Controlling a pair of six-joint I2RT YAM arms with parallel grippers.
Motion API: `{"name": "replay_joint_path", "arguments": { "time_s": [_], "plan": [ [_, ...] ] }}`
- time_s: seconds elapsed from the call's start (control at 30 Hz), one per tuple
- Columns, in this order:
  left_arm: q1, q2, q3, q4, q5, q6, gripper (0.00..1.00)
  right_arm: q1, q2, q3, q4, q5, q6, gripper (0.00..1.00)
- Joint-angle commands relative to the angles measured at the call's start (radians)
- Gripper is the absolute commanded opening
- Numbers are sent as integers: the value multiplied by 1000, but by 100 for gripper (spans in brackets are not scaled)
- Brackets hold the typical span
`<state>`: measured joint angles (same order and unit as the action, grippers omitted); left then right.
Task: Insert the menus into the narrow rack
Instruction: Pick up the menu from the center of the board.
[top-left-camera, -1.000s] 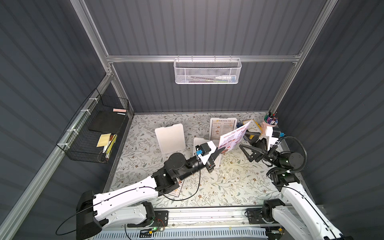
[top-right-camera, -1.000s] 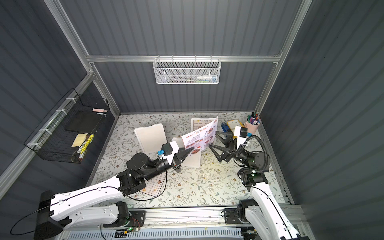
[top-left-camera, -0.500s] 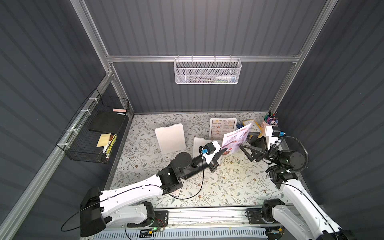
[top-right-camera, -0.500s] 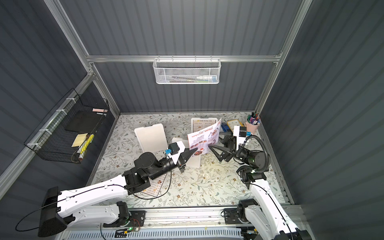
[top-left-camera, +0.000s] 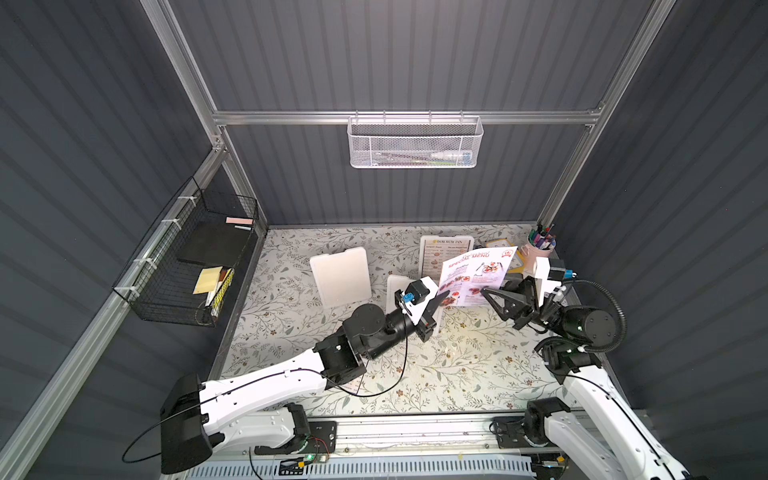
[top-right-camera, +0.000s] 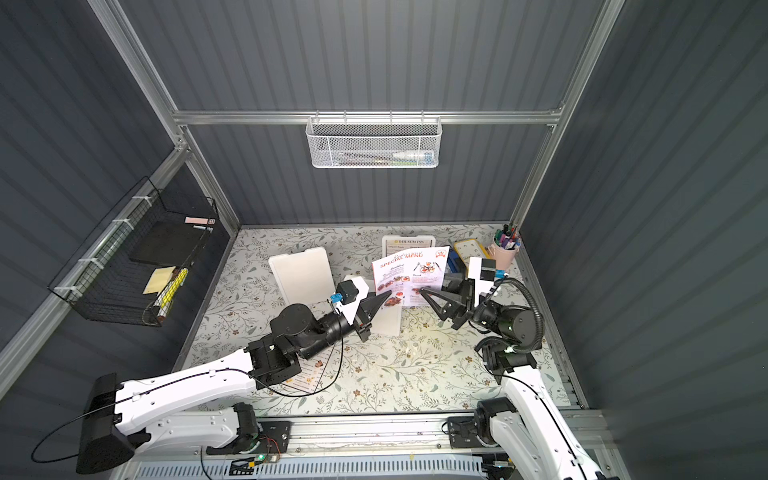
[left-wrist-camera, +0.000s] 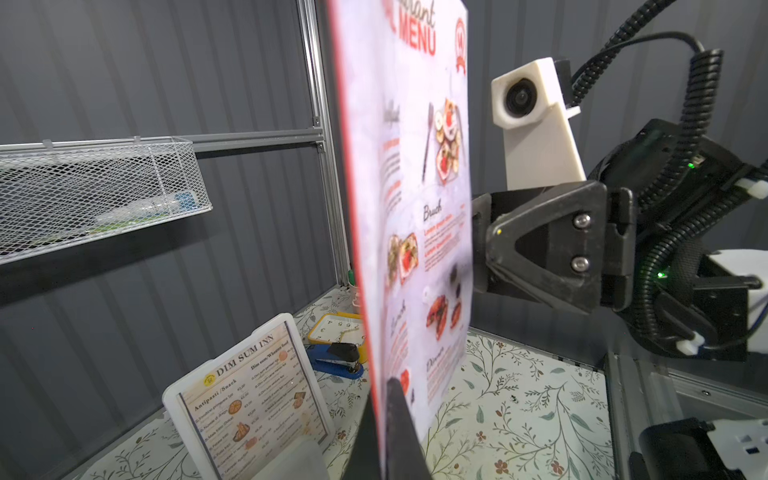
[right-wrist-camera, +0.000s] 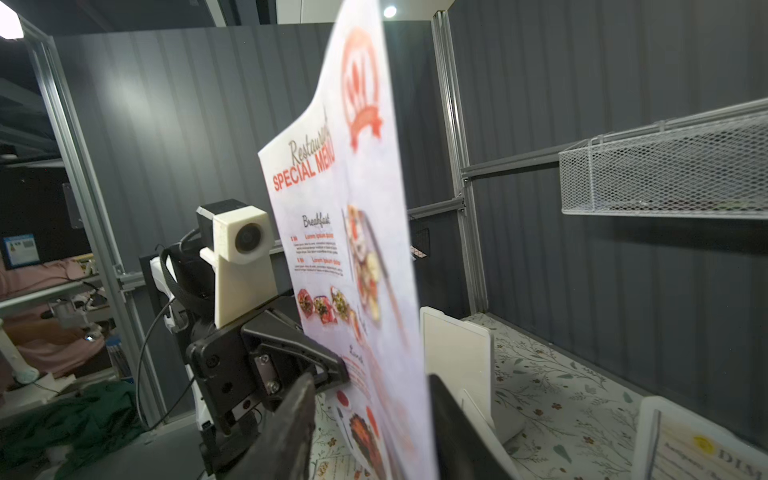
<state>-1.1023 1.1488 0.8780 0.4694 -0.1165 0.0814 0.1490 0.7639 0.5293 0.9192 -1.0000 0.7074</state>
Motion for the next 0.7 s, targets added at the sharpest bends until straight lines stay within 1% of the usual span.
{"name": "replay_joint_path", "arguments": {
  "time_s": [0.0,0.03,0.07,0.17,0.2,0.23,0.3,0.4,0.5,0.67],
  "plan": [
    [5,15,33,-6,-12,-9,0,12,-22,8,-57,13,-37,28],
    [5,18,32,-5,-9,-8,0,16,-26,13,-78,19,-45,21],
    [5,20,33,-5,-8,-8,0,20,-32,15,-92,25,-51,19],
    [5,23,32,1,-9,-10,0,38,-55,18,-145,65,-77,7],
    [7,22,28,6,-14,-15,6,46,-65,14,-156,84,-83,1],
    [7,18,23,12,-16,-16,12,51,-76,9,-166,111,-87,0],
    [7,8,9,31,2,-16,19,57,-93,4,-183,162,-81,0],
    [12,-8,-16,68,43,-15,24,58,-101,0,-186,237,-44,0],
    [27,-12,-38,98,81,-13,25,58,-90,7,-171,276,7,0],
    [67,-9,-68,154,164,-11,18,59,-68,11,-119,314,58,0]
  ]
}}
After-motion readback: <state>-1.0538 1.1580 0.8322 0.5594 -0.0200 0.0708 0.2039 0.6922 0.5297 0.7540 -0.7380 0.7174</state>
